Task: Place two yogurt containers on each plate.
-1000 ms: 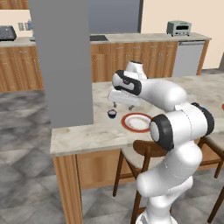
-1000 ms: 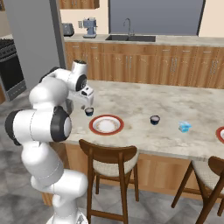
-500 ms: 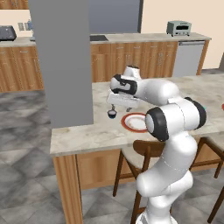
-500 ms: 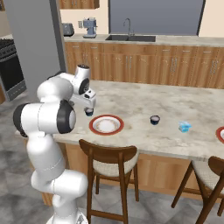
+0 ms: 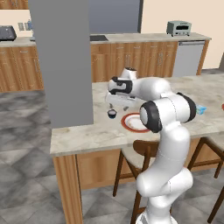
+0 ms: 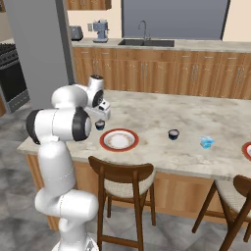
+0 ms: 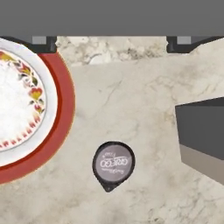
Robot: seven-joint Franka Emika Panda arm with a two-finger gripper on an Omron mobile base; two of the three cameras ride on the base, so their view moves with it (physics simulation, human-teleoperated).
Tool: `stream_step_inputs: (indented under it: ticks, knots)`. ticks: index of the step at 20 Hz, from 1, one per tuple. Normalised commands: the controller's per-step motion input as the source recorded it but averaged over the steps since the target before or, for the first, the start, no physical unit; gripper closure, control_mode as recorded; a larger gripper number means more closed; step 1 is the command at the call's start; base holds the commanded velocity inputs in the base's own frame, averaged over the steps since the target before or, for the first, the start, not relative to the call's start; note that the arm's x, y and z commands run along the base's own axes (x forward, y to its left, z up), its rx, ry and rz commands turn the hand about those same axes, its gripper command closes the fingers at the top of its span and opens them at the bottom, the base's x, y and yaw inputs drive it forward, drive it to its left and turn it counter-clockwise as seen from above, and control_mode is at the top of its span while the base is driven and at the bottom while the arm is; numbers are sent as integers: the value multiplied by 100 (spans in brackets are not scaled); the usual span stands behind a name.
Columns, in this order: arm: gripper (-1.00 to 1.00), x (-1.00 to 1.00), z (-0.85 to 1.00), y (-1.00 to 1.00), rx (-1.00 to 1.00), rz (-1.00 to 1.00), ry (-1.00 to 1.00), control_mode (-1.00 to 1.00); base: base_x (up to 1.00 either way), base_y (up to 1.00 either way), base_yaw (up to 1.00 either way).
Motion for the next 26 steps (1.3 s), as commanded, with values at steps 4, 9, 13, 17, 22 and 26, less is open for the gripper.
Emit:
stream_step_inputs:
  ticks: [4,9,13,17,22,26]
  knots:
    - [-100,28,-26,0,0,0,-16,-100,0,0,0]
    - [-100,32,-25,0,0,0,-3,-100,0,0,0]
    - [-100,46,-18,0,0,-4,0,-100,0,0,0]
    - [-100,45,-14,0,0,-4,3,-100,0,0,0]
    - [-100,40,-16,0,0,-4,3,-100,0,0,0]
    - [-100,35,-19,0,0,-4,6,-100,0,0,0]
